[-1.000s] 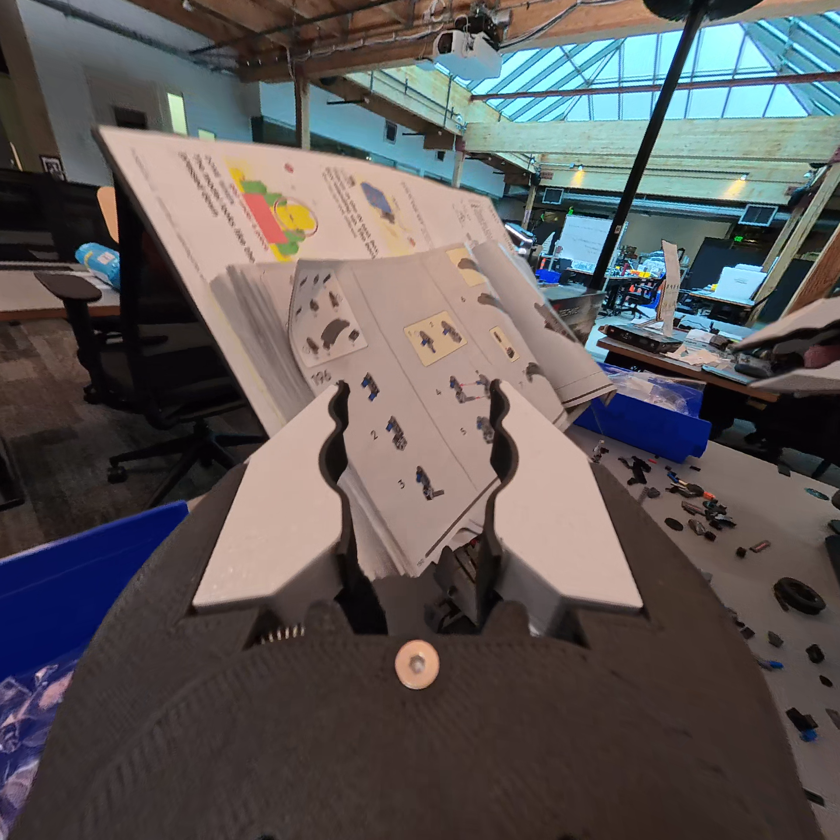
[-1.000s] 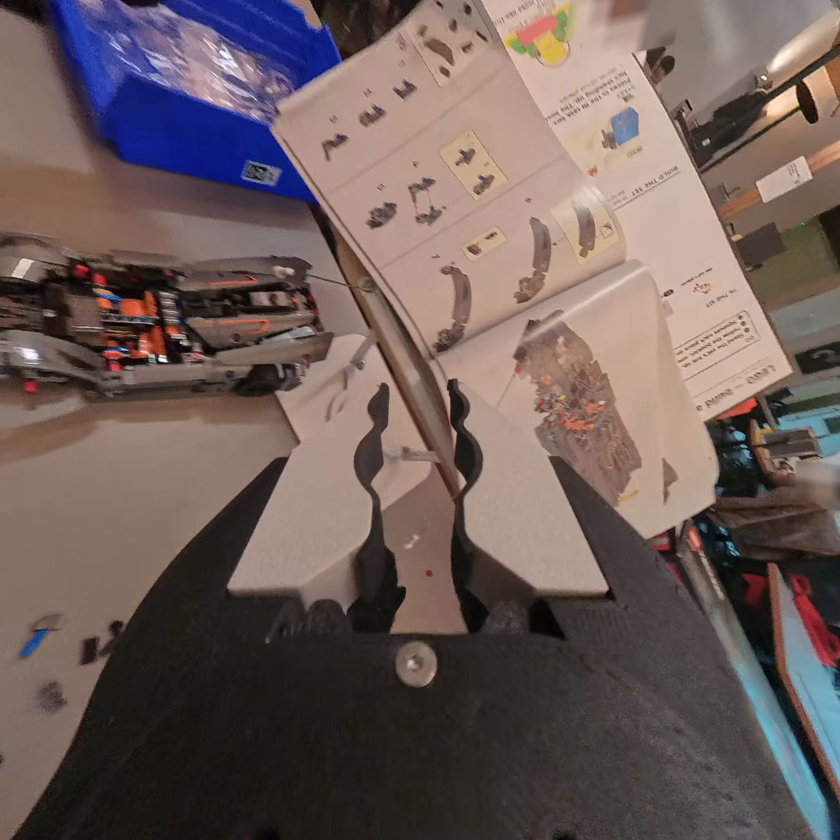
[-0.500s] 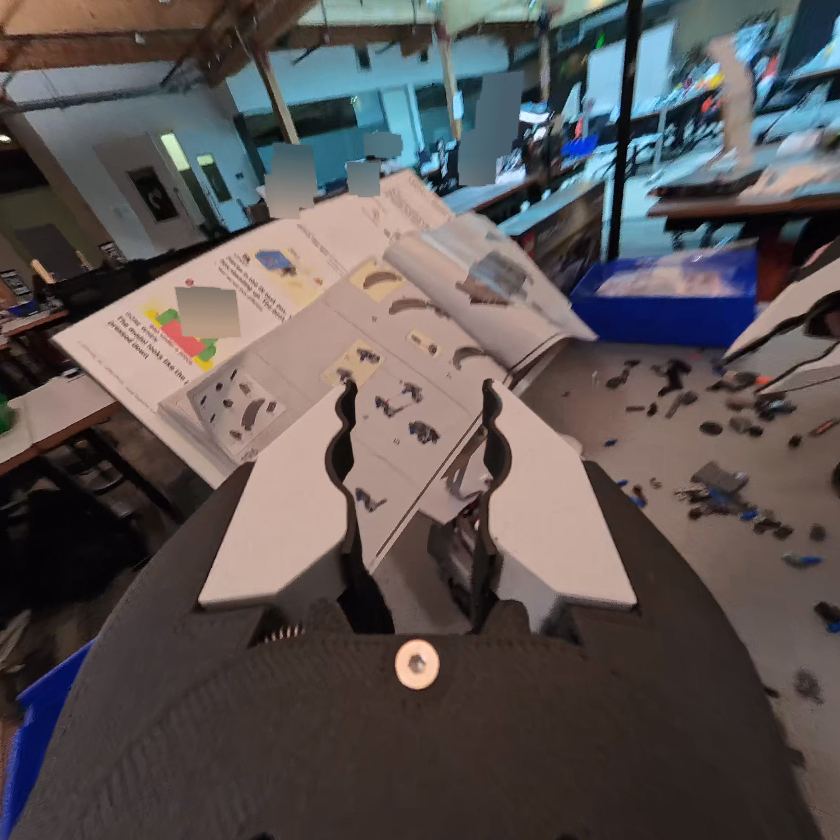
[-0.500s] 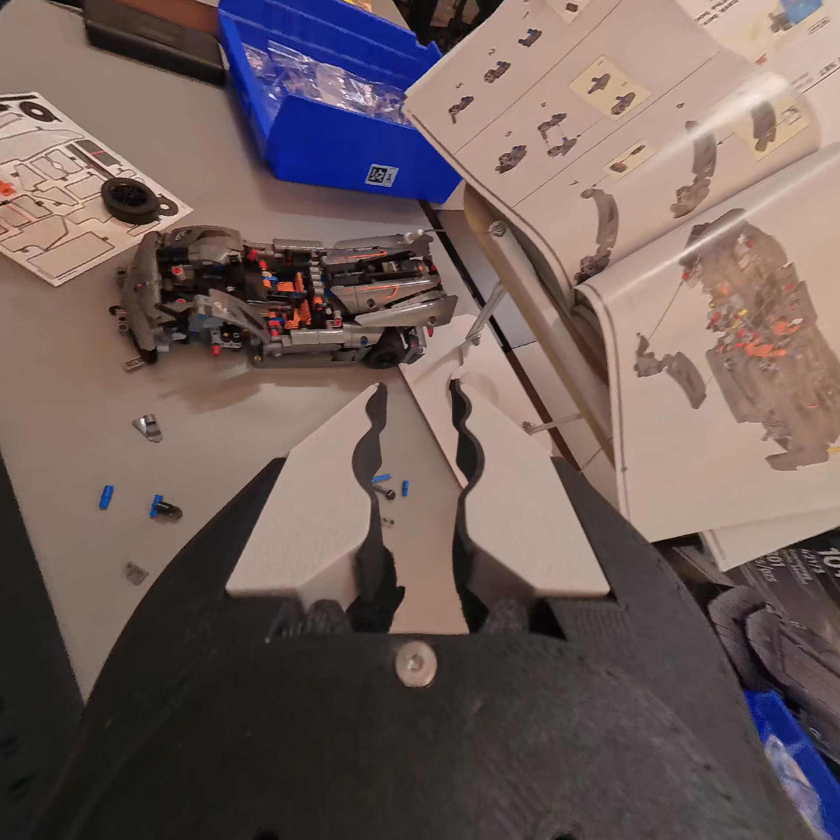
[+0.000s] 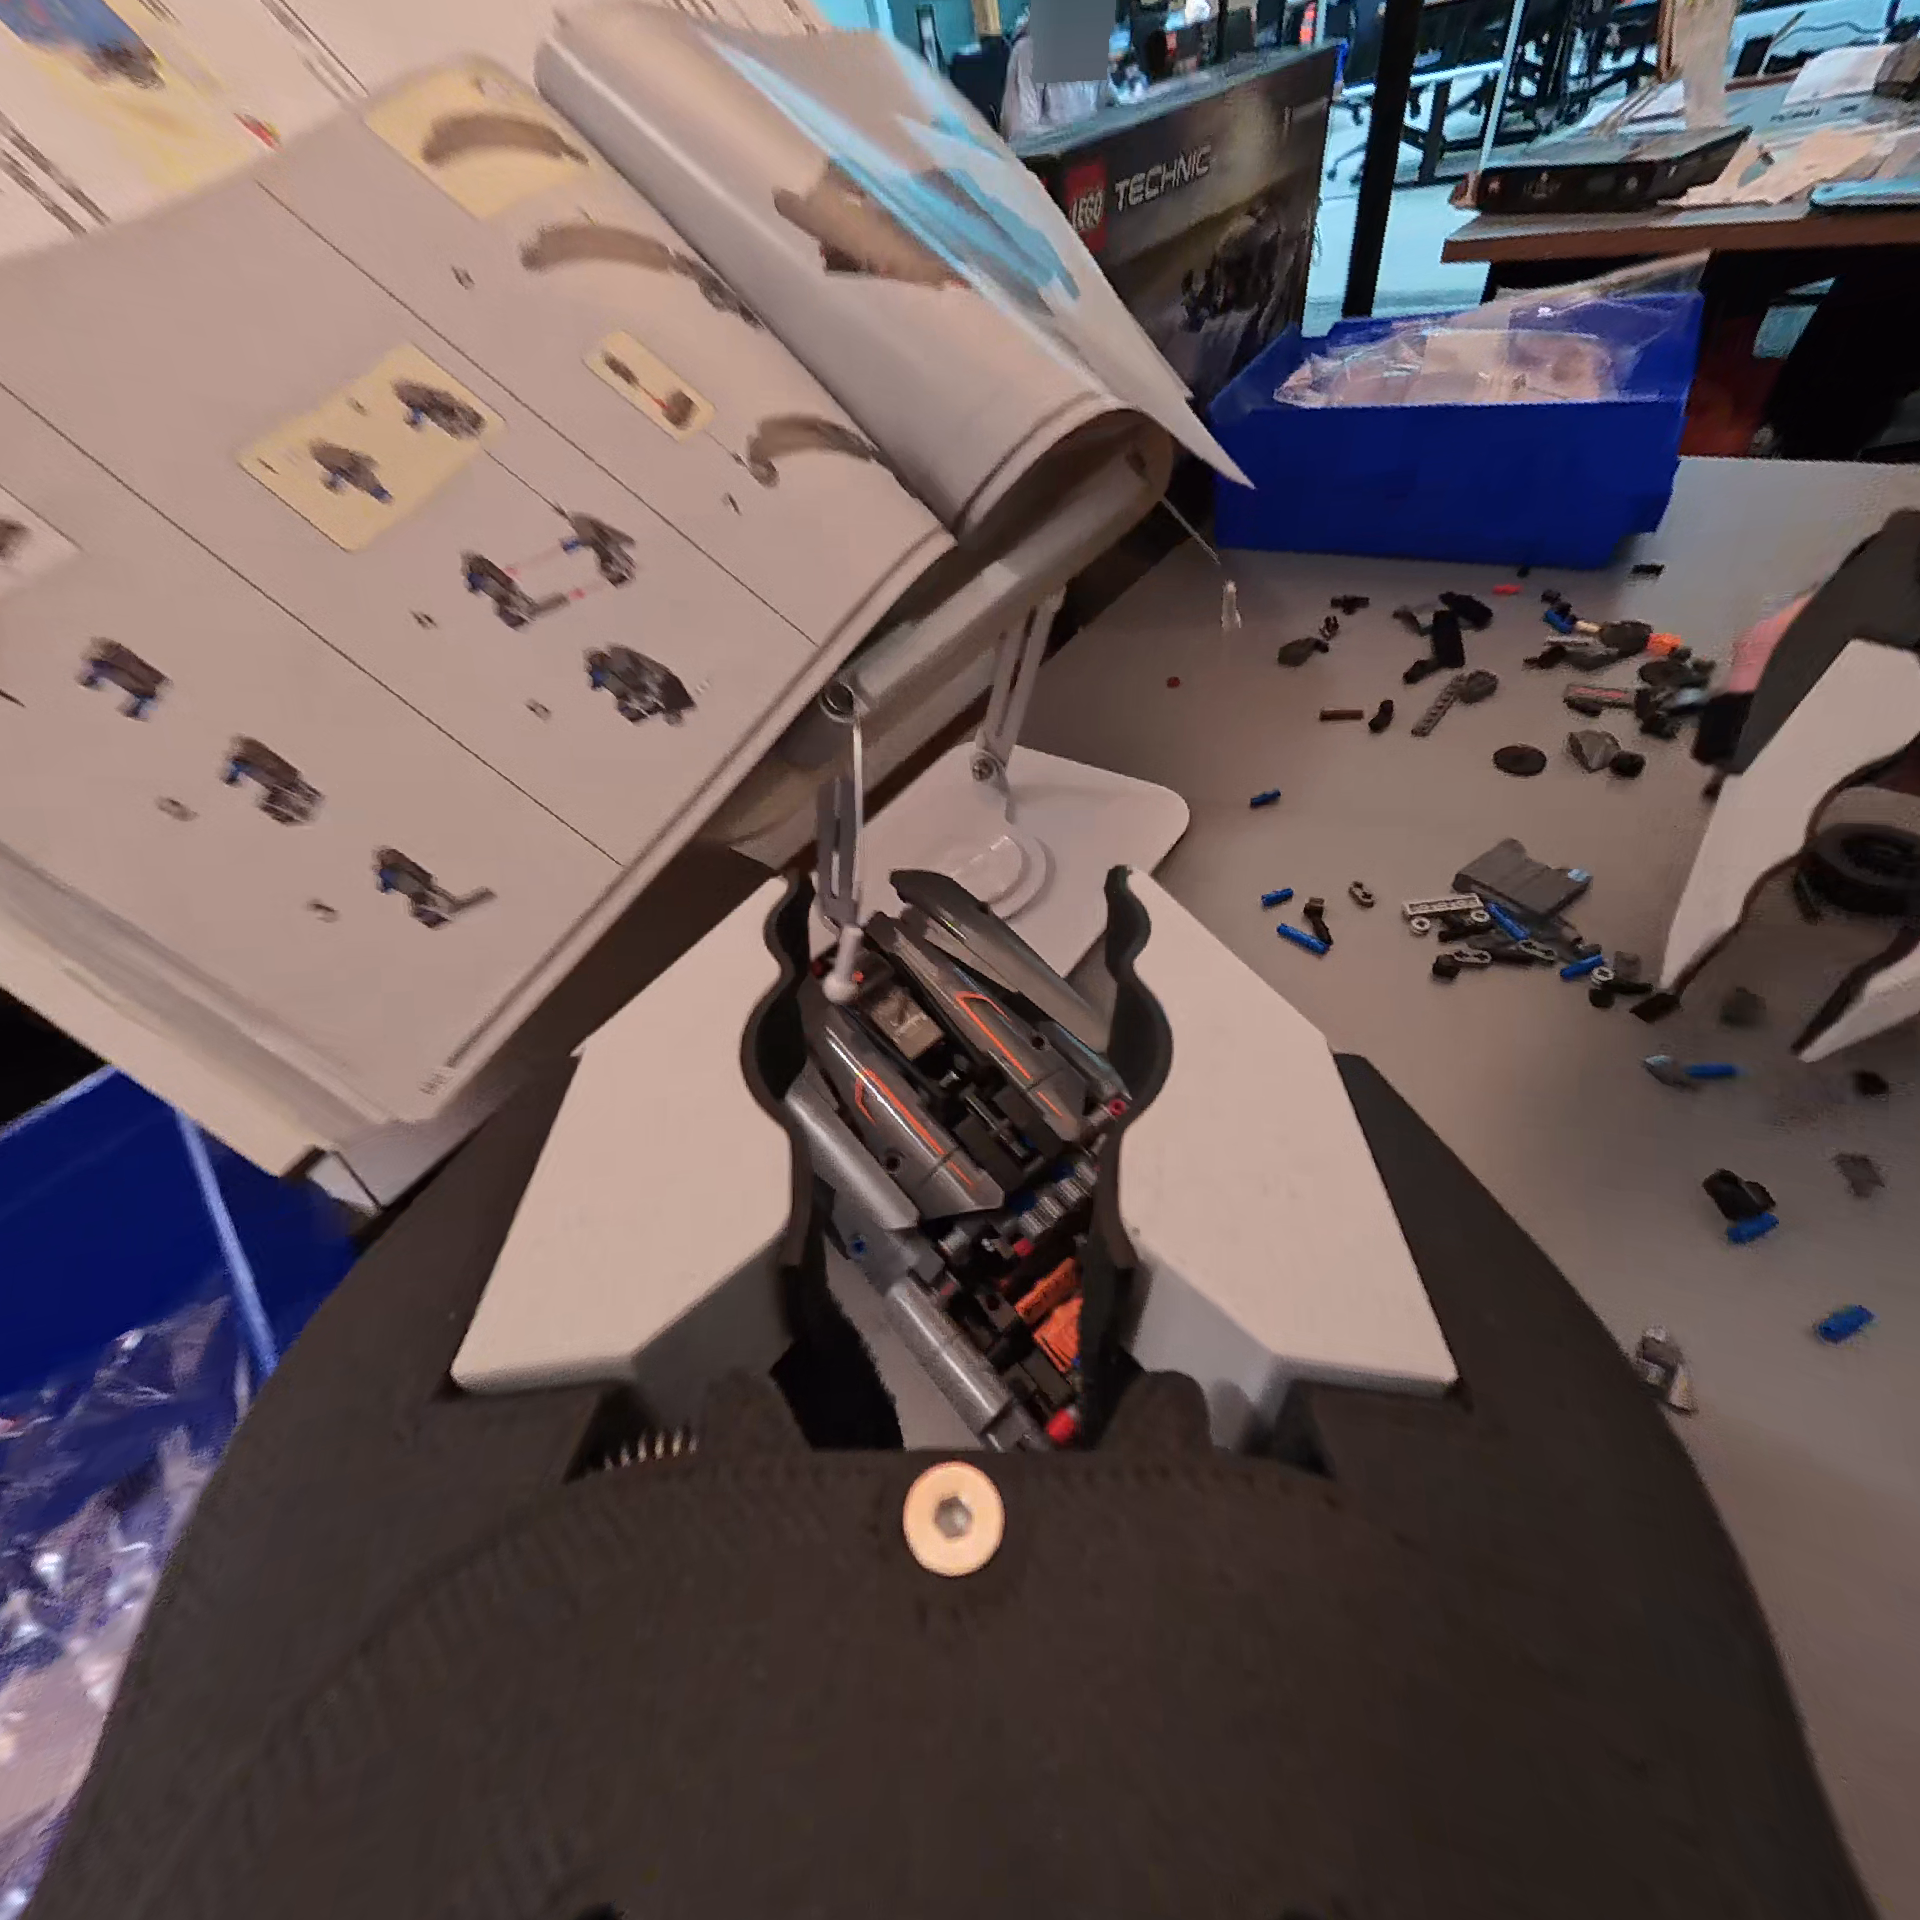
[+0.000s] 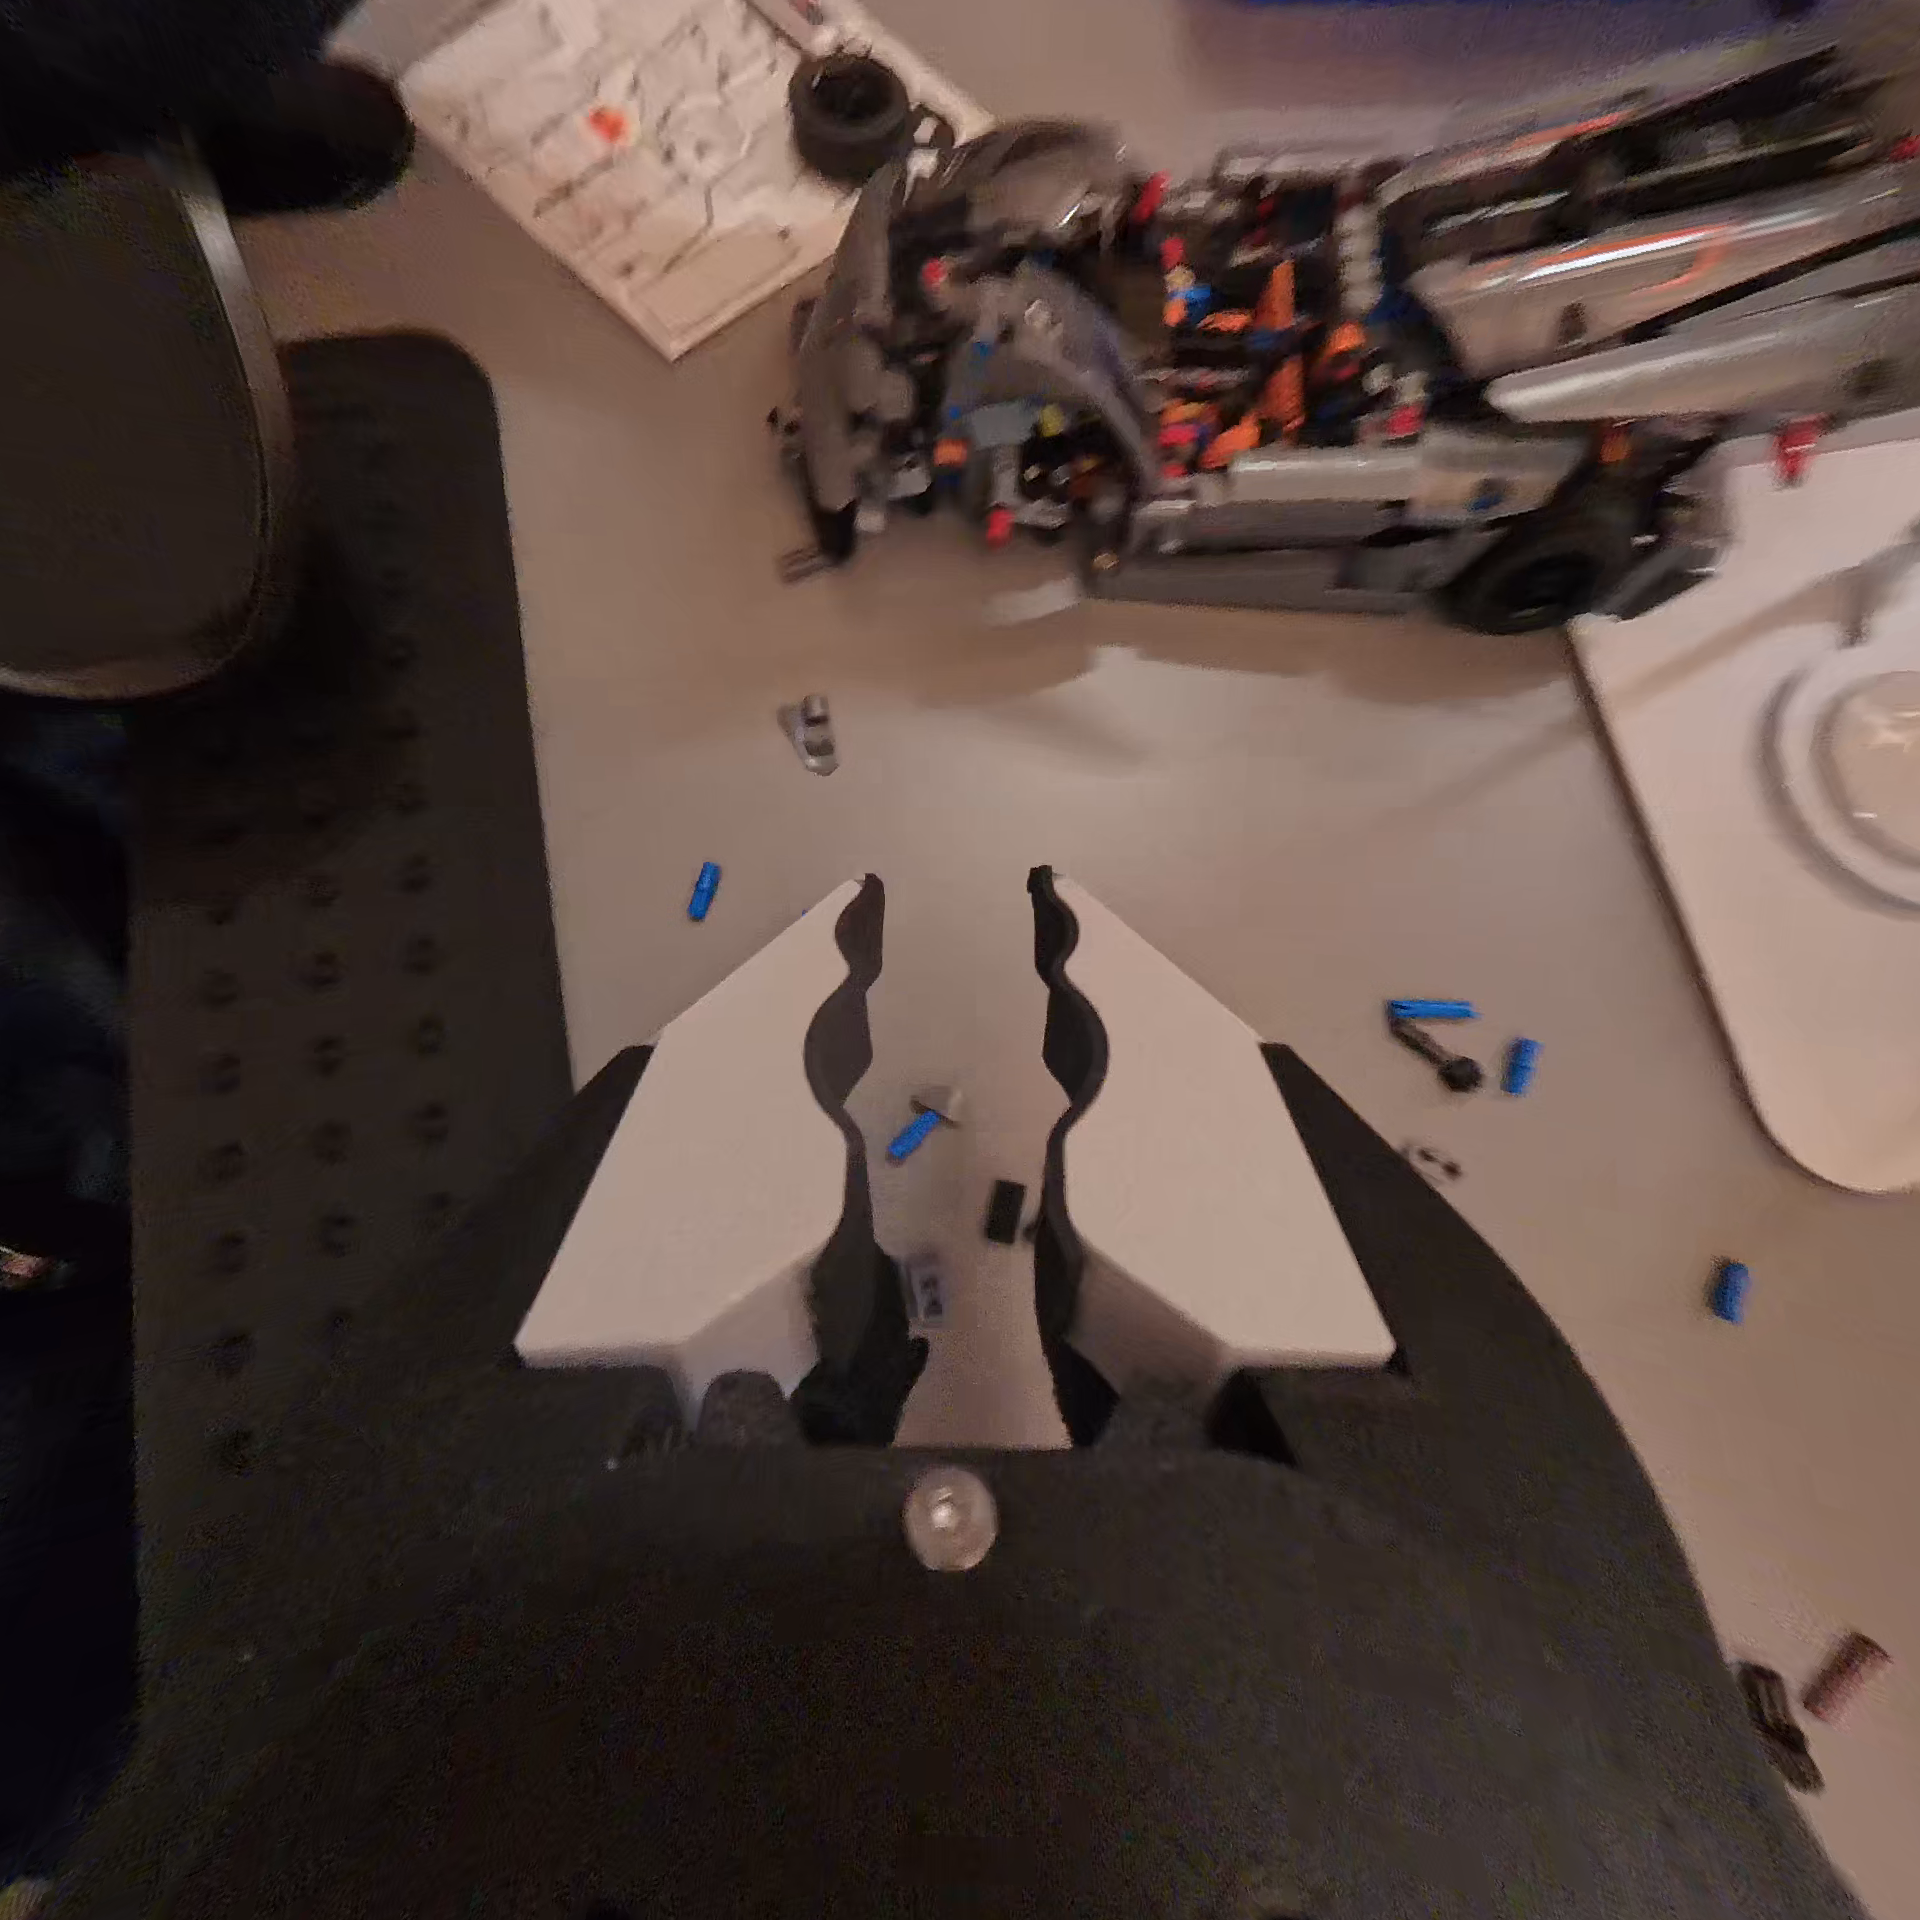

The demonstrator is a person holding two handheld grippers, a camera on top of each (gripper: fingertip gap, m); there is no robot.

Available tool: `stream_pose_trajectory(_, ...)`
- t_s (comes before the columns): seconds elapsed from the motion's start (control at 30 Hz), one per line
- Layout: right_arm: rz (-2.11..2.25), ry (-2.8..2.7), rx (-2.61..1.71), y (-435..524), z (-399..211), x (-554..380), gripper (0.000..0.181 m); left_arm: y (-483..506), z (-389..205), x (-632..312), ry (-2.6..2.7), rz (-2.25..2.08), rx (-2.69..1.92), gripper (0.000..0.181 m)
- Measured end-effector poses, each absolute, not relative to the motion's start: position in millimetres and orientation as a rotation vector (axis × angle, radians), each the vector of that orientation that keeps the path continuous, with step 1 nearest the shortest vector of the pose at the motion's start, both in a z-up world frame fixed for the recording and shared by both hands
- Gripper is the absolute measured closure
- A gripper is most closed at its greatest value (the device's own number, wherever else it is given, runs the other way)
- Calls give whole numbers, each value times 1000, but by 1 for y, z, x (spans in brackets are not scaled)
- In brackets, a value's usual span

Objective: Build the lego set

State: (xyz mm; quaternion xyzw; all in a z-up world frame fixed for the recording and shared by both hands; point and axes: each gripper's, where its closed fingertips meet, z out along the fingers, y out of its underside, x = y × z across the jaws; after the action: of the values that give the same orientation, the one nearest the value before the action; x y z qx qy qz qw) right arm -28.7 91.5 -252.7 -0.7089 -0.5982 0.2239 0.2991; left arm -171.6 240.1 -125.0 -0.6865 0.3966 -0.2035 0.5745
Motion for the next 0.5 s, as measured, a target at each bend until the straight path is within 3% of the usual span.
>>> stream_pose_trajectory(0.43,711,-1700,-1919,78,-293,-110,154,239,-209,-215,971,-374,-1869,129)
stream_pose_trajectory(0.5,801,-1662,-1933,78,-290,-122,151,228,-220,-228,958,-500,-1989,121)
